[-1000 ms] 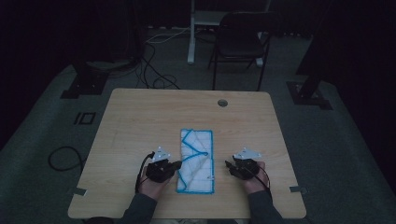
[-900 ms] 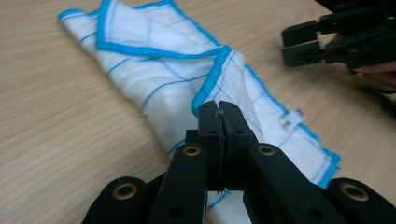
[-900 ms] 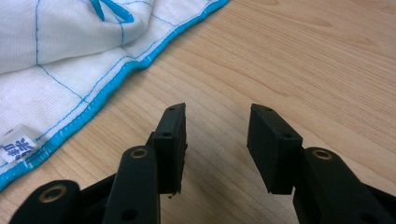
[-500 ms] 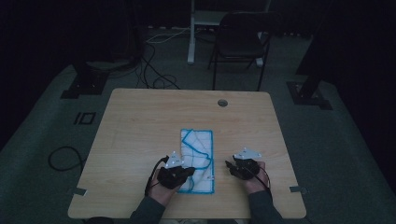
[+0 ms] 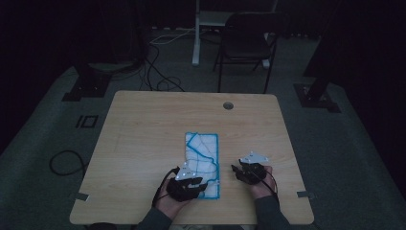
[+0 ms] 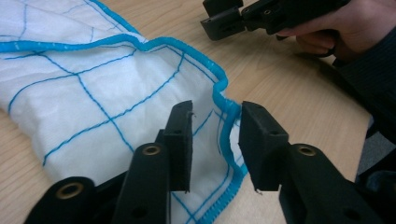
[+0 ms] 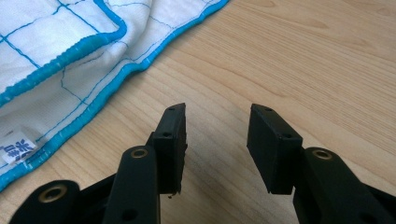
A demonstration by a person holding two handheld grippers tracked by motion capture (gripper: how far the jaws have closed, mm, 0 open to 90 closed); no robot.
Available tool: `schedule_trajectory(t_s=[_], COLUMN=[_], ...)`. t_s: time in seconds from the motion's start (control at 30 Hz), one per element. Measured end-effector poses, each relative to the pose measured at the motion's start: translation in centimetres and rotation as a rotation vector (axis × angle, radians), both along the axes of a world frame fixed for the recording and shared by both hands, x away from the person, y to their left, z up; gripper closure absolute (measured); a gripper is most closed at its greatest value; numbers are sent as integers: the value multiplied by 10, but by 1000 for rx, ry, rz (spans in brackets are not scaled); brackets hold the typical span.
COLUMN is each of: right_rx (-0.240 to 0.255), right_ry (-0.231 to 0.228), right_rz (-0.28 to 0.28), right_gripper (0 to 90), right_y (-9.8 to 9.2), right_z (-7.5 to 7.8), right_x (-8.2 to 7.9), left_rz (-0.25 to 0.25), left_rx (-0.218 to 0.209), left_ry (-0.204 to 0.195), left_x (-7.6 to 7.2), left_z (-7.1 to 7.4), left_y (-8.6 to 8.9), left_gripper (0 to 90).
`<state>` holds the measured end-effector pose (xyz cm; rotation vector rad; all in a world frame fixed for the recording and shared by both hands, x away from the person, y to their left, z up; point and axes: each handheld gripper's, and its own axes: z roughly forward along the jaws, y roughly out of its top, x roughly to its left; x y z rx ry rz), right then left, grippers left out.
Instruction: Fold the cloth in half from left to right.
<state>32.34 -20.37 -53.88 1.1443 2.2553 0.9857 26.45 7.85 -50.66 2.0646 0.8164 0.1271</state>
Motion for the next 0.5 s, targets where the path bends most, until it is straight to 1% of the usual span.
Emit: schedule_trajectory(t_s=[0.13,0.2,0.3,0.37,0.5], right_rx=[-2,0,3,5,5], right_ry=[-3,-7,-15,-18,-31], right_rz=[4,6,12,16,33], right_gripper=[573,573,573,573,573], right_y=[2,3,6,9,16], right_z=[0,1,2,3,6], right_x=[0,0,1,1,2], left_rz=[12,30,59,79,119], left_rx=[-4,9,28,49,84], left_ry=[-18,-27,-24,-30,-53], left_x=[-4,-4,-3,-2,0], left_z=[3,3,-1,-5,-13], left_y=[6,9,14,18,26], left_gripper=[619,620,623,625,628])
